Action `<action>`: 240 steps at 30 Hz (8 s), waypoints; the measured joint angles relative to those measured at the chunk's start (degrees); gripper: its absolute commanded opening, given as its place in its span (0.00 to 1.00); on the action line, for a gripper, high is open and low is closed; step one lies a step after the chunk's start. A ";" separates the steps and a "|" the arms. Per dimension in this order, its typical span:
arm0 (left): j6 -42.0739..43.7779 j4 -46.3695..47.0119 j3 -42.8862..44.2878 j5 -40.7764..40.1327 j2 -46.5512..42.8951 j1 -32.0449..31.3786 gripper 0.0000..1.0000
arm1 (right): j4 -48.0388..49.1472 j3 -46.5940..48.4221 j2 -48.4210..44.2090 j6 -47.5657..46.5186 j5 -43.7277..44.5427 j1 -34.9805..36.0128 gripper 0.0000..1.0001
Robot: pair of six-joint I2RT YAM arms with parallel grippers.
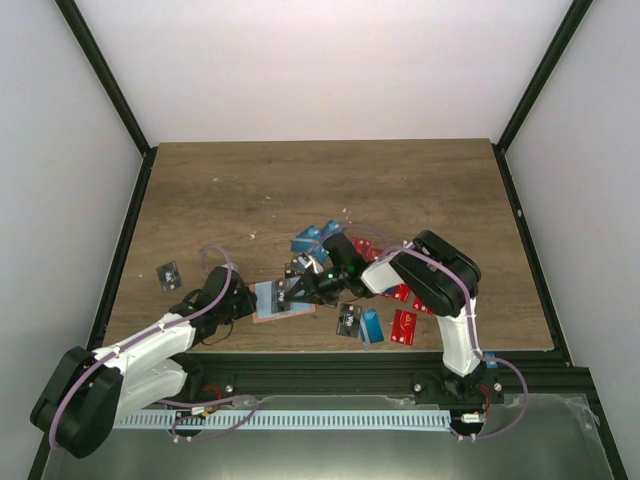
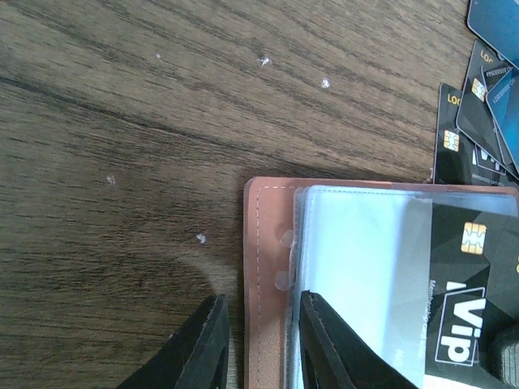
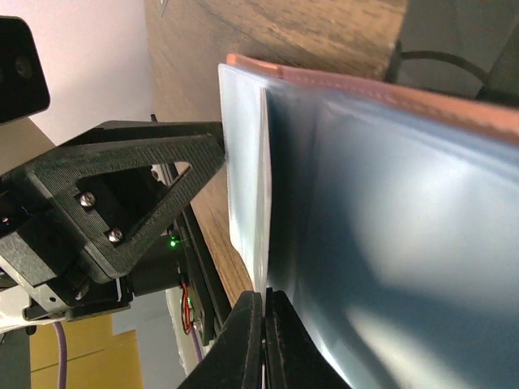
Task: Put the credit cards into the card holder
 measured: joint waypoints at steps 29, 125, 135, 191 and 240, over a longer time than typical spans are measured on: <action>0.57 1.09 -0.02 0.44 0.72 0.00 0.26 | -9.49 7.93 4.09 -6.62 -4.70 0.42 0.01; 5.73 -1.60 9.03 6.05 -4.94 -11.19 0.41 | -54.34 -6.27 -45.48 -5.86 38.99 6.25 0.88; 13.62 8.87 26.67 15.06 24.33 -22.18 0.42 | -67.69 -14.01 -60.81 5.01 47.80 6.25 0.88; 15.04 9.92 32.74 11.87 42.38 -33.14 0.43 | -61.61 -28.35 -69.72 4.15 31.47 6.25 0.82; 13.44 6.99 31.02 12.46 40.00 -33.11 0.42 | -18.51 -42.23 -52.68 25.86 30.01 14.97 0.29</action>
